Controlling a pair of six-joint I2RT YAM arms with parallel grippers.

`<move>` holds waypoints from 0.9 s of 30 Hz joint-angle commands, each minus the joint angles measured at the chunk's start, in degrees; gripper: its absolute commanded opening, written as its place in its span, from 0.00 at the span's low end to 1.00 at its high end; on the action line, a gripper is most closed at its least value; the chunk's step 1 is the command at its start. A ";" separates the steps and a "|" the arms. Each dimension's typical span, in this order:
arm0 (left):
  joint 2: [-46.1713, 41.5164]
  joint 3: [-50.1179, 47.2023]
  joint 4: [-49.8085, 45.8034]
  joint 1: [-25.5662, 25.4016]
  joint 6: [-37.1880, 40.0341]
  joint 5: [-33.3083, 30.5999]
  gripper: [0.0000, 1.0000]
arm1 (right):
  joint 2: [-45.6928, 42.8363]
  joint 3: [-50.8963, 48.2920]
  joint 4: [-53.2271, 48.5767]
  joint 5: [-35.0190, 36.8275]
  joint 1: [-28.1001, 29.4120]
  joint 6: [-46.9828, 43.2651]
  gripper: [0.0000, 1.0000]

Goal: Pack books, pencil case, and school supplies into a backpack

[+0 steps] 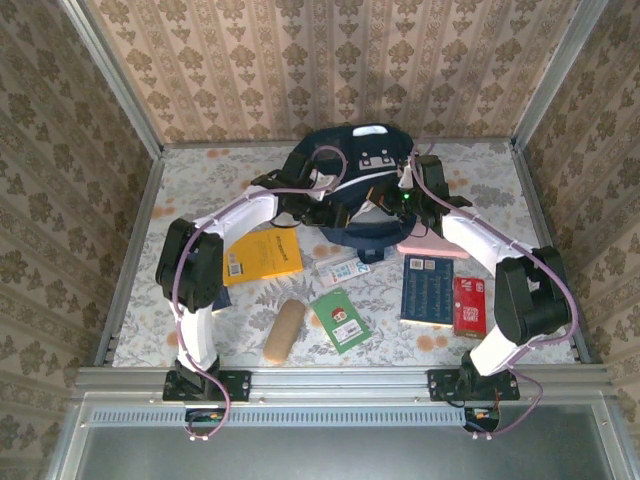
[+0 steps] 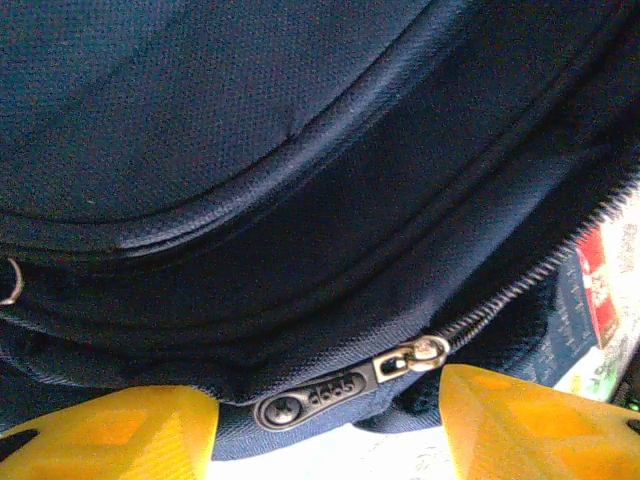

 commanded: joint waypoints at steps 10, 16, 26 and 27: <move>-12.40 -13.73 14.80 -1.65 -1.48 20.75 0.44 | 1.87 2.75 3.45 -3.91 -0.28 0.66 0.00; -14.58 -14.23 8.52 -0.95 1.20 9.50 0.47 | 2.51 2.88 3.21 -4.04 -0.59 0.98 0.00; -8.27 -7.34 -0.80 -0.30 6.23 -0.44 0.51 | 2.20 2.63 2.93 -4.25 -0.34 1.12 0.00; -7.45 -6.72 -1.03 -0.36 6.40 -0.52 0.50 | 2.19 2.66 2.93 -4.26 -0.35 1.19 0.00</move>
